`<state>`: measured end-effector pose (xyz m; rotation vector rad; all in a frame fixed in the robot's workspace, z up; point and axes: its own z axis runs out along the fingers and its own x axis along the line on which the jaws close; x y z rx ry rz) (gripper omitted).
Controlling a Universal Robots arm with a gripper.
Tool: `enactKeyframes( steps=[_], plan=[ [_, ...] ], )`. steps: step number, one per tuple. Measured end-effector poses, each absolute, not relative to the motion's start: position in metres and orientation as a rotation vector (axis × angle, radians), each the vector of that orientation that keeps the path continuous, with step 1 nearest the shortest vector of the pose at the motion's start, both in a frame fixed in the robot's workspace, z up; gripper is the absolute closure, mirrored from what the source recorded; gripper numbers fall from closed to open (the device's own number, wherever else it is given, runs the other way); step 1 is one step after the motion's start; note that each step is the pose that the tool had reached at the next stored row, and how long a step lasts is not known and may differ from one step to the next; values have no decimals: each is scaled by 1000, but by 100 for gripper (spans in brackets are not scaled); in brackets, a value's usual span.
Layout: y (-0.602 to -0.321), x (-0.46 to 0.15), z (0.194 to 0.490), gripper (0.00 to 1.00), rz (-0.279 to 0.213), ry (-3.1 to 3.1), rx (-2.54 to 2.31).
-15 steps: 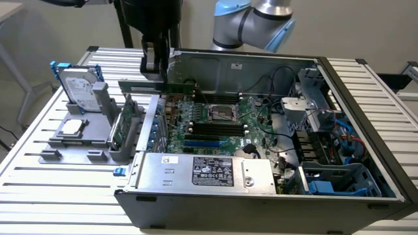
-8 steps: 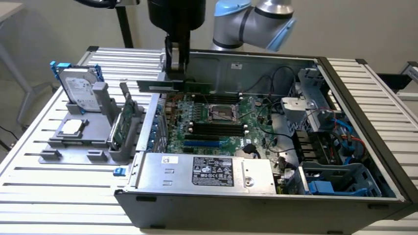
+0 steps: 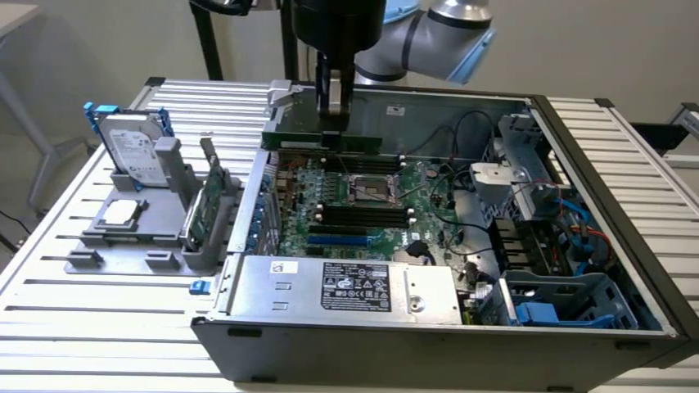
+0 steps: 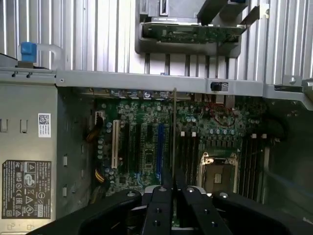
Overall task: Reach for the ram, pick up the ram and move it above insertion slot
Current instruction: 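Pick up the ram and move it above insertion slot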
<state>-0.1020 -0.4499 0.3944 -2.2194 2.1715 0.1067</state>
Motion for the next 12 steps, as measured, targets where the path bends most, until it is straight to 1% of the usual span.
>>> enactKeyframes(
  steps=[12],
  plan=[
    [-412, -74, 386, 87, 107, 2172, -2220]
  ],
)
